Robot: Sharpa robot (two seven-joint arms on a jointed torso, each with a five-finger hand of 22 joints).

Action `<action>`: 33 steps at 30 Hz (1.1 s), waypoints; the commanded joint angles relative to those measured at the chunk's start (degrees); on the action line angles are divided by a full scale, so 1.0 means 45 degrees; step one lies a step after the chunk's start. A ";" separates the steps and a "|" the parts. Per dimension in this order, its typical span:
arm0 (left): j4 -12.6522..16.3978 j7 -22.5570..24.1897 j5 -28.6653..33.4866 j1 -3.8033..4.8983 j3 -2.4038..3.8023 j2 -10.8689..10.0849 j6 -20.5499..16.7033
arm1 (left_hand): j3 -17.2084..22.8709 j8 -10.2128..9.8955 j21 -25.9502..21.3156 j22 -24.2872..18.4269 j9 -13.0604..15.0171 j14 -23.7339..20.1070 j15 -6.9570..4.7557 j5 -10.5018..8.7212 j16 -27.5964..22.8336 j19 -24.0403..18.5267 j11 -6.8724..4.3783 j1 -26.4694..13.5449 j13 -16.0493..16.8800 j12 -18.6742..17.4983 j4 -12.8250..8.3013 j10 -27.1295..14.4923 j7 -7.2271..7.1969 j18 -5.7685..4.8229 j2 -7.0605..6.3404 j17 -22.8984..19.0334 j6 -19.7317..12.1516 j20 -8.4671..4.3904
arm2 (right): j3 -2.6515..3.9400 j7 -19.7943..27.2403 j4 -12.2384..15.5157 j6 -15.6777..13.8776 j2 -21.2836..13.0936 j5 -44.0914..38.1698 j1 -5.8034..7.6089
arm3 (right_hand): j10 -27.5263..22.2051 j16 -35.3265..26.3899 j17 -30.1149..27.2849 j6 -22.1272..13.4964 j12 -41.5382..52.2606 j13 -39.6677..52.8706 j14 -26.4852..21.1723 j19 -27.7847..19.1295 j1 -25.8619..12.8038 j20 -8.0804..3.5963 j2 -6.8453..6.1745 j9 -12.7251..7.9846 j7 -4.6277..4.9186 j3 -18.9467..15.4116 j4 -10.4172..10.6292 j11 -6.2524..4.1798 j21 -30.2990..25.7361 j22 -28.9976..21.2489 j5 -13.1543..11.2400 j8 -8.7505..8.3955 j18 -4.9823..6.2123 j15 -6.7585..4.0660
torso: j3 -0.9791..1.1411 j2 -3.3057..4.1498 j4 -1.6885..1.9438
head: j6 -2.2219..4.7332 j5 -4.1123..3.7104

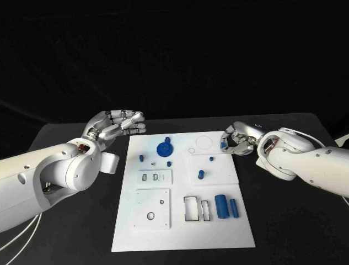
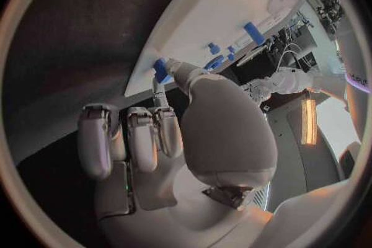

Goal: Assemble the parts on the task board

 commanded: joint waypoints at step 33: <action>-0.0630 0.0078 -0.0008 0.0006 -0.0006 0.0432 0.0229 | -0.0128 -0.0088 -0.0060 -0.0036 0.0048 -0.0069 0.0032 -0.0065 -0.0088 0.0134 -0.0027 -0.0012 0.0005 -0.0022 -0.0032 -0.0073 0.0172 0.0150 0.0167 0.0059 -0.0081 0.0008 | 0.0025 -0.2023 0.3146 -0.0976 0.0600 -0.1582 0.0069 | 0.0418 0.0051 0.3354 0.0105 0.0049 0.2221 0.1325 0.0515 -0.0172 -0.0175 0.0323 0.0281 -0.0103 0.0304 -0.0161 -0.0146 0.0150 0.2541 0.0426 0.0103 -0.0233 -0.0171 | -0.0109 -0.0259 -0.0069 | -0.0150 0.0305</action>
